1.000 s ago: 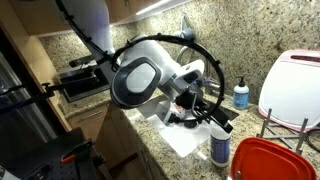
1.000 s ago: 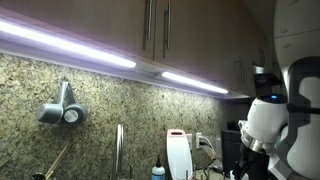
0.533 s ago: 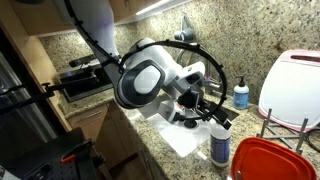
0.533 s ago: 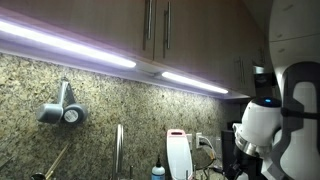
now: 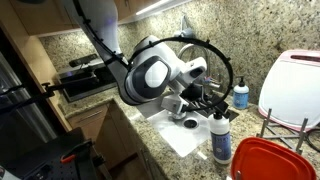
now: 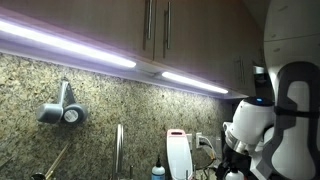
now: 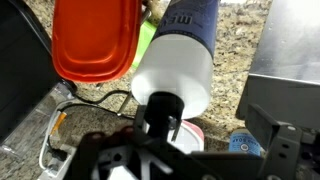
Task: Put the right bottle into the sink
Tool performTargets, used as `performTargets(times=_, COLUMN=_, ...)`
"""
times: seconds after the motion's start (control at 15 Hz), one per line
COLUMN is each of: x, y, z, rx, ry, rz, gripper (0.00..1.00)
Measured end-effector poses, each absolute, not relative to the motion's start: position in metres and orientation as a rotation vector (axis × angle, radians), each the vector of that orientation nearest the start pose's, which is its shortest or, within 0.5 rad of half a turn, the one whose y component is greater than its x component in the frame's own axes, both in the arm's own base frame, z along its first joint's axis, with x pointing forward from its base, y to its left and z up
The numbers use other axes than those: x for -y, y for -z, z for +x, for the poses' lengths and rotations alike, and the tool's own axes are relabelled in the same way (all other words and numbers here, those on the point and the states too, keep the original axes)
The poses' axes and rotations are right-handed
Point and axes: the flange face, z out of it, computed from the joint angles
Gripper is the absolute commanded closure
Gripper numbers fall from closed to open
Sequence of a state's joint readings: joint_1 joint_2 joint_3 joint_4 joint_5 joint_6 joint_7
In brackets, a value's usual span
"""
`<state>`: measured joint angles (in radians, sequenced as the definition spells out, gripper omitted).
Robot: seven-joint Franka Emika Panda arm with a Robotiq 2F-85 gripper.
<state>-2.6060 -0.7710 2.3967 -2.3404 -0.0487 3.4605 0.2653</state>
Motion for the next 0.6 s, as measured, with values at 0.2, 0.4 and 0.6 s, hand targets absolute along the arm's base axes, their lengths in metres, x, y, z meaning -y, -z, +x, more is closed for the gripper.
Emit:
performTargets(times=0.2, x=0.117, y=-0.149, z=0.525, rx=-0.229, ry=0.939, rz=-3.427, gripper=0.0)
performTargets(times=0.4, x=0.123, y=-0.15, z=0.522, rx=-0.286, ry=0.943, rz=-3.427, gripper=0.0)
performTargets(times=0.6, x=0.136, y=-0.149, z=0.514, rx=-0.359, ry=0.933, rz=-3.441, gripper=0.0)
